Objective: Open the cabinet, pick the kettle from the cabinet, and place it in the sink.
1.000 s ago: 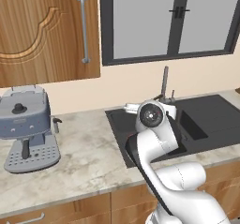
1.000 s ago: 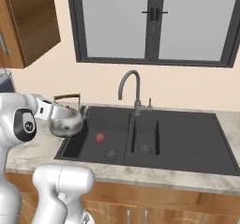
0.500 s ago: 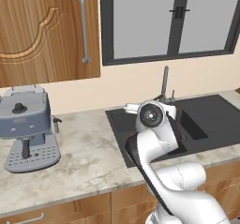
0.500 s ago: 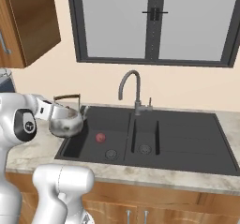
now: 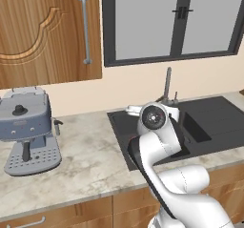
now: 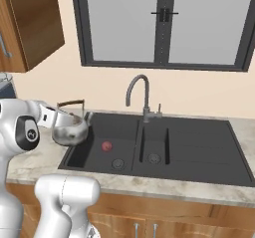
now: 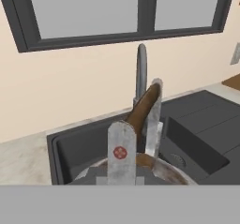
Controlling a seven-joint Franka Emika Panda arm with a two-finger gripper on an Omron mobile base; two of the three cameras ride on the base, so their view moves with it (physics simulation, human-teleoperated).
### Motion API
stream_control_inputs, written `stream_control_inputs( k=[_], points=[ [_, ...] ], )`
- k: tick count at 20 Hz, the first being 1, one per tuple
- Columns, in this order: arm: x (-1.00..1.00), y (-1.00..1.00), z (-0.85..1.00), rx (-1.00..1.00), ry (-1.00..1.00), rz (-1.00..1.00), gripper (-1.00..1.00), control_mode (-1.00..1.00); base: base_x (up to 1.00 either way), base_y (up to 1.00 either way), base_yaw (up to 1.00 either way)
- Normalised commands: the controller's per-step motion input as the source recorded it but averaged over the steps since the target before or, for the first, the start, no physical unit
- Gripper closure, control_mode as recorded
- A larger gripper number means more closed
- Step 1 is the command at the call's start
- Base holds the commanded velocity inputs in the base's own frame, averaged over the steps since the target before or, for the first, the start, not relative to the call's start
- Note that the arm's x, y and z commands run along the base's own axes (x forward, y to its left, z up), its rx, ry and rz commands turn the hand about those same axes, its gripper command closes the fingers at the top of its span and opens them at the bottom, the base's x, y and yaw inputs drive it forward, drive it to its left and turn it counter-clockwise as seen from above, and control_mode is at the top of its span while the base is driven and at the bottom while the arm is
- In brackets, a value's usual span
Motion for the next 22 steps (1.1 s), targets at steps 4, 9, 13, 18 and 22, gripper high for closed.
stream_control_inputs(
  k=[4,9,13,18,22],
  points=[
    [0.0,0.0,0.0,0.0,0.0,0.0,1.0,-1.0,0.0,0.0,0.0],
    [0.01,-0.12,-0.03,0.09,0.0,0.0,1.0,-1.0,0.0,0.0,0.0],
    [0.08,-0.2,-0.02,0.16,0.01,0.0,1.0,-1.0,0.0,0.0,0.0],
    [0.1,-0.23,-0.04,0.16,0.0,0.0,1.0,-1.0,0.0,0.0,0.0],
    [0.06,-0.12,-0.11,0.04,-0.01,0.0,1.0,-1.0,0.0,0.0,0.0]
  ],
)
